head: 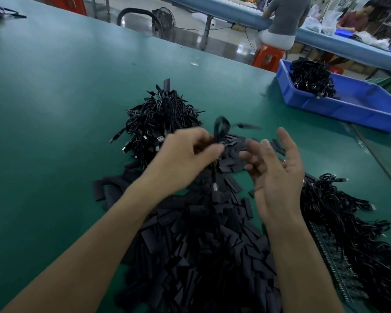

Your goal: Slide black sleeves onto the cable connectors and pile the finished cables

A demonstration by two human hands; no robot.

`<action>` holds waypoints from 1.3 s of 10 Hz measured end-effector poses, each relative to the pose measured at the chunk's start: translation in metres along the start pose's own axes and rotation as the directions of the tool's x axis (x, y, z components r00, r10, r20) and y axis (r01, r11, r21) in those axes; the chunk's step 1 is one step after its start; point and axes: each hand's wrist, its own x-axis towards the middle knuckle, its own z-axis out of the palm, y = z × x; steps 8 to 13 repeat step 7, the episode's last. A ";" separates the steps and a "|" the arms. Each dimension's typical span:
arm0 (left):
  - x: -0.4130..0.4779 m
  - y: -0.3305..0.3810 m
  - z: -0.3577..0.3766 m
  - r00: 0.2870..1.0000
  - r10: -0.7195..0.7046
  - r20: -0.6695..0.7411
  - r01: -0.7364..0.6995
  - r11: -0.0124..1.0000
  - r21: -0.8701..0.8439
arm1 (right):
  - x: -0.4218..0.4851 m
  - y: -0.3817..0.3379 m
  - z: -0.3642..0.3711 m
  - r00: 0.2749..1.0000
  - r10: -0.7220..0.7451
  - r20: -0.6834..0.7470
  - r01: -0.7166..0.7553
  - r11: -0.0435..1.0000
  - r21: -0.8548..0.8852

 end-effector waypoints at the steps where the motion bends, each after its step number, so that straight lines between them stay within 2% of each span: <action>1: 0.011 0.004 -0.018 0.955 -0.009 -0.296 0.001 1.000 -0.028 | -0.002 0.003 -0.002 0.998 0.067 0.011 -0.065 0.993 -0.101; 2: 0.033 0.003 -0.042 0.858 -0.009 -0.513 0.052 0.996 0.071 | -0.005 0.008 -0.006 0.994 0.105 0.001 -0.103 0.977 -0.187; 4: 0.081 -0.018 -0.053 0.876 -0.081 -0.476 0.247 0.922 0.297 | -0.012 0.012 -0.008 0.987 0.151 0.057 -0.133 0.961 -0.241; 5: 0.086 -0.028 -0.042 0.861 -0.088 -0.502 0.320 0.860 0.398 | -0.016 0.005 -0.007 0.981 0.171 0.089 -0.140 0.949 -0.282; 6: 0.084 -0.028 -0.034 0.831 -0.069 -0.552 0.332 0.858 0.391 | -0.019 -0.013 -0.003 0.982 0.137 0.131 -0.088 0.941 -0.327; 7: 0.064 -0.028 -0.024 0.773 0.107 -0.625 0.127 0.939 0.319 | -0.024 -0.052 -0.004 0.974 -0.070 0.217 0.117 0.971 -0.210; 13: 0.064 -0.028 -0.024 0.773 0.107 -0.625 0.127 0.939 0.319 | -0.024 -0.052 -0.004 0.974 -0.070 0.217 0.117 0.971 -0.210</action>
